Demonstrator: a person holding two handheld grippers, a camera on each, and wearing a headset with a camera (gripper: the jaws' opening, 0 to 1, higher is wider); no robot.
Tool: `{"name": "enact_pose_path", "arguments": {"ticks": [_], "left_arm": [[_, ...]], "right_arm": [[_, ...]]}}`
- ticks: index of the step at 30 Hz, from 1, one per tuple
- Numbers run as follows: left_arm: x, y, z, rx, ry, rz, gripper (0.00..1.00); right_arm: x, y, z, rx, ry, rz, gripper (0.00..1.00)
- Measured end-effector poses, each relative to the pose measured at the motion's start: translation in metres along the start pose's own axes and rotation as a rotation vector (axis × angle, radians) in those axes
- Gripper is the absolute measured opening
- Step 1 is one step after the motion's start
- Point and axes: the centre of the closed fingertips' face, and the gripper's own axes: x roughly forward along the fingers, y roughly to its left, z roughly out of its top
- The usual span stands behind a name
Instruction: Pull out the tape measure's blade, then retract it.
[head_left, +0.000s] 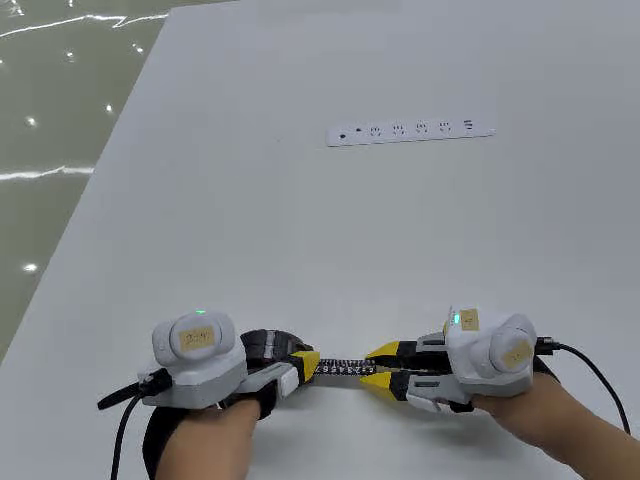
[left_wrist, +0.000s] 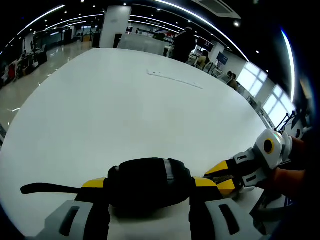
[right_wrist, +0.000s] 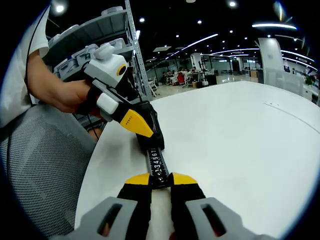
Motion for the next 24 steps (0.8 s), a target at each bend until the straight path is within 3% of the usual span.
{"name": "enact_pose_path", "arguments": {"ticks": [15,24], "left_arm": [[0.0000,0.0005,0.0000,-0.018,-0.003,0.001,0.61],[-0.0003,-0.0007,-0.0002,-0.020,-0.009,0.002,0.61]], "right_arm": [[0.0000,-0.0004,0.0020,-0.017,0.005,-0.014,0.12],[0.0017,0.0003,0.0027,-0.064,0.025,-0.022,0.12]]}}
